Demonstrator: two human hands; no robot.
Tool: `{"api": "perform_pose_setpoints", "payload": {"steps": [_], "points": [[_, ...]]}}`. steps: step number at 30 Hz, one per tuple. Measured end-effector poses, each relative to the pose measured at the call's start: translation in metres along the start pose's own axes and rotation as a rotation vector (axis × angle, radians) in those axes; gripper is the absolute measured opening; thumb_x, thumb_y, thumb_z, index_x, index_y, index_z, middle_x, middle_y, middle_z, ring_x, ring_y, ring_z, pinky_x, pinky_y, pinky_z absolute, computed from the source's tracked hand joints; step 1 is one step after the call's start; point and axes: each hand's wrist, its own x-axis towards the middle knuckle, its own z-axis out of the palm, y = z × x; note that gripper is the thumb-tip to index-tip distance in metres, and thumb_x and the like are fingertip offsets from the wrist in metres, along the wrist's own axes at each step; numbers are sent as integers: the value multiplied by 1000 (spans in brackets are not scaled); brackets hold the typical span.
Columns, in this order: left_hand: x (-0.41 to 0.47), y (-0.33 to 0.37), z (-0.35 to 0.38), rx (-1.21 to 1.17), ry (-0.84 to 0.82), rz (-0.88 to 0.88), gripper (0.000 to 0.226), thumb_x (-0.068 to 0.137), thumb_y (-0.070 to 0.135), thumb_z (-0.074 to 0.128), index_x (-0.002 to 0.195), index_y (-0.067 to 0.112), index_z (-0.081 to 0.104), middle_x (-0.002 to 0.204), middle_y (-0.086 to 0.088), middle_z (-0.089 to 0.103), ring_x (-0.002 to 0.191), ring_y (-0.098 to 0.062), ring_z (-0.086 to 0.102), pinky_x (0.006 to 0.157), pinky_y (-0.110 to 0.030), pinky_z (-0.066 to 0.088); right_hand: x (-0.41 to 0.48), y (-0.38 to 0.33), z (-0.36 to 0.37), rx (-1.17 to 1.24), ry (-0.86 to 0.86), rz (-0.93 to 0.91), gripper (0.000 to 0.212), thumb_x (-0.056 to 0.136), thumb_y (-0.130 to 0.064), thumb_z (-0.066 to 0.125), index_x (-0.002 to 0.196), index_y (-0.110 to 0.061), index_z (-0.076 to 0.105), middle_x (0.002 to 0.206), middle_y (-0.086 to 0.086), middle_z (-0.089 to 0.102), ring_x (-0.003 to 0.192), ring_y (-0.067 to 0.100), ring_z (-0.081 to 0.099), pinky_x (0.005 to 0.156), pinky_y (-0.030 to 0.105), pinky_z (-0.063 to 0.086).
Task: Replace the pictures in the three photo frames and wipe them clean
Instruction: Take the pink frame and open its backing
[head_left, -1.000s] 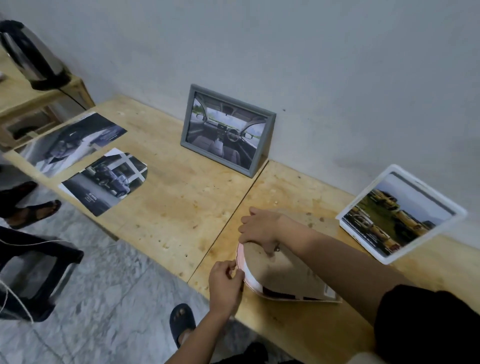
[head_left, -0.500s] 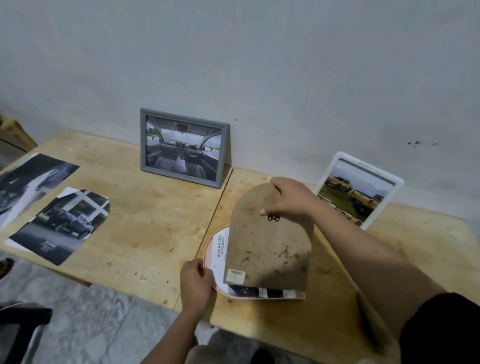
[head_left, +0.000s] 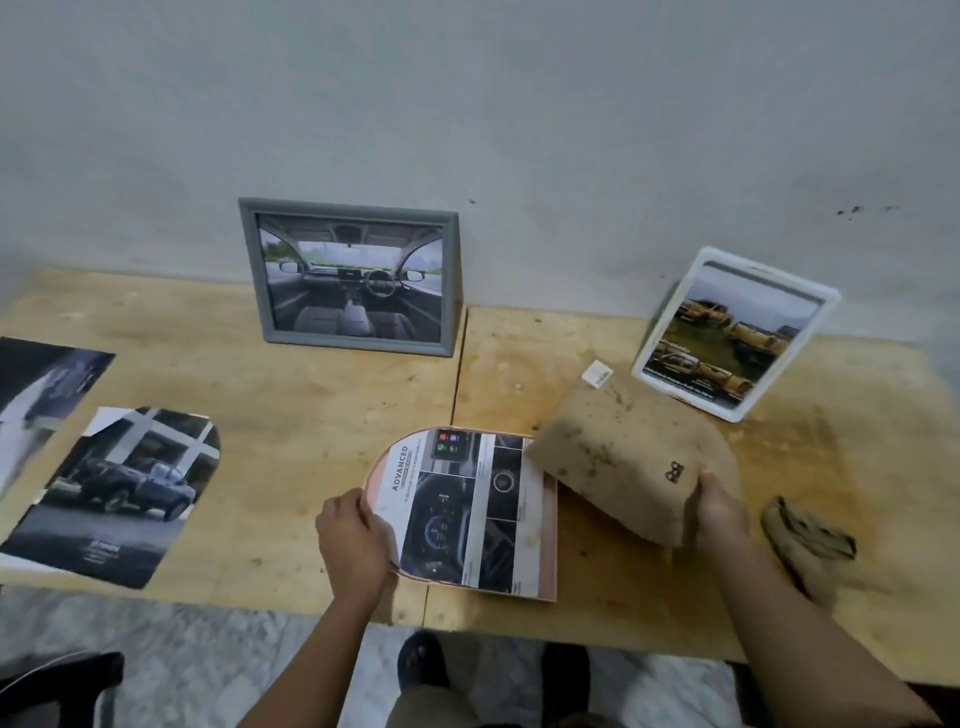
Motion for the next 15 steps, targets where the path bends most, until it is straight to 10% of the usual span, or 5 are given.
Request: {"api": "perform_pose_setpoints", "payload": {"steps": [5,15], "points": [[5,-9,-7,-55,-60,76,34,83,-9,49,115,-1,57,115,-20,50,105,-34,44,82,-33,37,-6,38,-6,230,150,148,52,92,-38,50,129,-2,49,129,16,55,112,33,54,81,38,45],[2,-28,-14,10,-257,344,42,90,1,45,132,3,47,133,-15,45,122,-27,37,101,-38,38,-30,79,-6,85,340,-29,60,74,-9,69,127,4,42,131,25,49,117,40,50,97,48,46]]}}
